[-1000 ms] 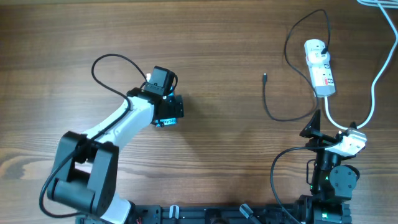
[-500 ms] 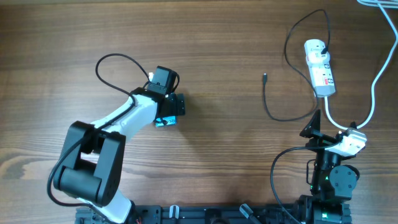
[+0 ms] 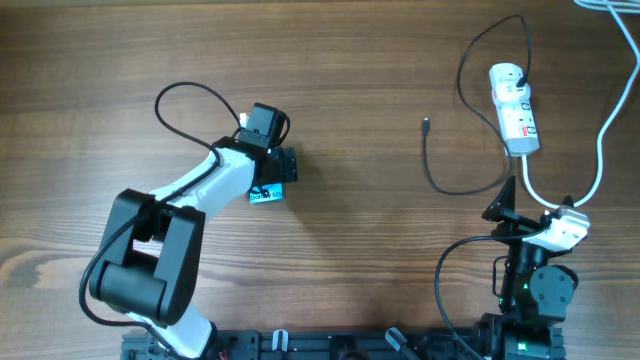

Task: Plug charger to phone and switch on socket
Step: 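Lower the left gripper and close it on the phone's bottom end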

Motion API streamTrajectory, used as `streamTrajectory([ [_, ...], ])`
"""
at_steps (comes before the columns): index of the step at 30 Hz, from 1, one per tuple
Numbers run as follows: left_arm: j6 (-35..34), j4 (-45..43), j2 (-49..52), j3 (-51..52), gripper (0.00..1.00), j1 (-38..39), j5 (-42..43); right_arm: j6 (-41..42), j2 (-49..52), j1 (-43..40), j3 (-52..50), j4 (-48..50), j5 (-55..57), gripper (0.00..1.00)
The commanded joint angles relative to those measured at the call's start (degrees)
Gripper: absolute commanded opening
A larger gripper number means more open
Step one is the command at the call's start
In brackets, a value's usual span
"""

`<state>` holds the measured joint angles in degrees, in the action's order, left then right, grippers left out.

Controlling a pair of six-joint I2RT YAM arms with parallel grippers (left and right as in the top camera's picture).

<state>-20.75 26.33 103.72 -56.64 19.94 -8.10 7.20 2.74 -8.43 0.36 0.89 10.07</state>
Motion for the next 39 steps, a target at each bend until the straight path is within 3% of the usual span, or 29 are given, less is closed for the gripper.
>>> streamTrajectory([
  [1, -0.74, 1.53, 2.71, 0.81, 0.98, 0.2, 1.16, -0.79, 0.07, -0.22, -0.04, 0.33, -0.96, 1.0],
  [6, -0.72, 1.55, 2.71, 0.81, 0.85, 0.2, 1.14, -0.83, 0.07, -0.22, -0.04, 0.33, -0.96, 1.0],
  [13, 1.07, 1.99, 2.71, 0.81, 0.75, 0.2, 0.92, -0.81, 0.07, -0.22, -0.04, 0.33, -0.96, 0.99],
  [22, 7.1, 3.26, 2.71, 0.81, 0.7, 0.13, 0.92, -0.81, 0.07, -0.22, -0.07, 0.33, -0.96, 1.0],
  [27, 7.1, 3.23, 2.69, 0.81, 0.88, 0.13, 0.92, -0.81, 0.07, -0.22, -0.07, 0.33, -0.96, 1.0],
  [28, 7.08, 3.23, 2.71, 0.81, 0.98, 0.13, 0.92, -0.83, 0.07, -0.22, -0.04, 0.33, -0.96, 1.0],
  [29, 7.08, 3.23, 2.69, 0.81, 1.0, 0.13, 0.92, -0.83, 0.07, -0.22, -0.04, 0.33, -0.96, 1.0],
  [39, 7.08, 0.98, 2.75, 0.81, 1.0, 0.13, 0.94, -0.81, 0.07, -0.22, -0.07, 0.33, -0.96, 1.0],
])
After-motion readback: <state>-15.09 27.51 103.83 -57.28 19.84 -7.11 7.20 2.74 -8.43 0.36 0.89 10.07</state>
